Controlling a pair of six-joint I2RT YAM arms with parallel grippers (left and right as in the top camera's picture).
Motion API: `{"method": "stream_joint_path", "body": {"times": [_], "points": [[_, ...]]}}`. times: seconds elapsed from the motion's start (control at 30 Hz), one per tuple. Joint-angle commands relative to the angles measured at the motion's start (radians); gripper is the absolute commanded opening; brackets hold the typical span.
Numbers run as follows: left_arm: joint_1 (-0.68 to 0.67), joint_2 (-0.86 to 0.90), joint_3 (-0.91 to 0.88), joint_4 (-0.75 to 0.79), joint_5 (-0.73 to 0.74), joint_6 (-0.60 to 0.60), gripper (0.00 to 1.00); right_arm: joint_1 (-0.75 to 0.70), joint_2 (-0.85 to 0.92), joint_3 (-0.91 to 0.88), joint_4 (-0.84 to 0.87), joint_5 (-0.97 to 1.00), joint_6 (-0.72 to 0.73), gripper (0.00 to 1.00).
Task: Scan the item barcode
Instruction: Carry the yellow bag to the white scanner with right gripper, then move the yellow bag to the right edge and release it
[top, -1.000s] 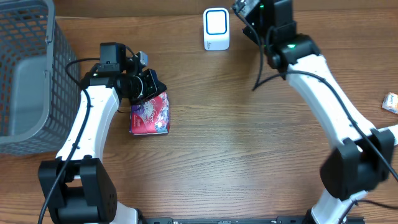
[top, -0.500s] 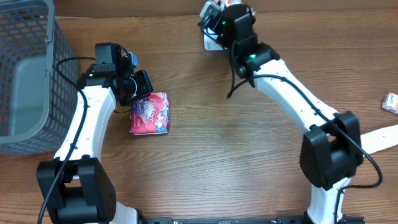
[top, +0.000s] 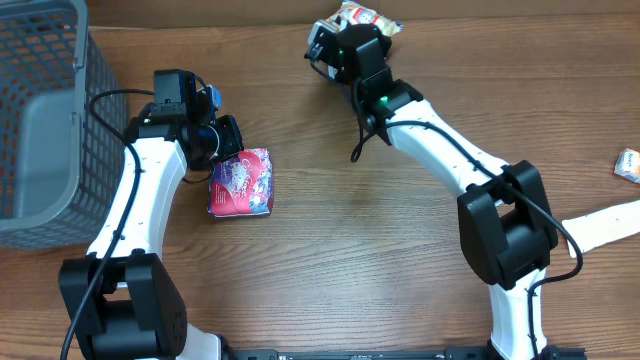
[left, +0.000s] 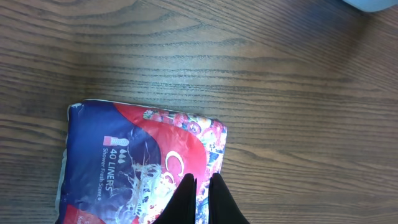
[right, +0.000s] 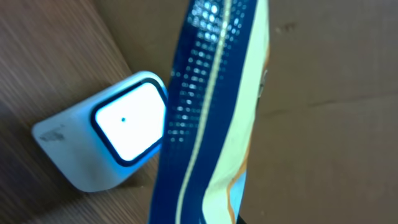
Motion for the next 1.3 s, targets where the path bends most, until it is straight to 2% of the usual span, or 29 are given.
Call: {"method": "stream_joint_path", "body": {"times": [0.0,0.13,0.73,0.97,1.27], "points": [[0.005,-0.002,-0.006,-0.003,-0.013,0.047,0.04,0.032,-0.002,-0.006,-0.033,0.034,-0.008,0.04],[0.005,-0.002,-0.006,-0.003,-0.013,0.050,0.04,0.055,-0.002,-0.014,-0.088,0.044,-0.003,0.04],[0.005,-0.002,-0.006,-0.011,-0.013,0.065,0.04,0.047,-0.001,-0.039,-0.082,0.030,-0.039,0.04],[0.005,-0.002,-0.006,-0.010,-0.013,0.065,0.04,0.036,0.001,-0.097,0.024,0.027,-0.172,0.04],[0.005,-0.002,-0.006,-0.010,-0.014,0.078,0.04,0.039,0.031,-0.099,-0.019,-0.014,-0.172,0.04]]}}
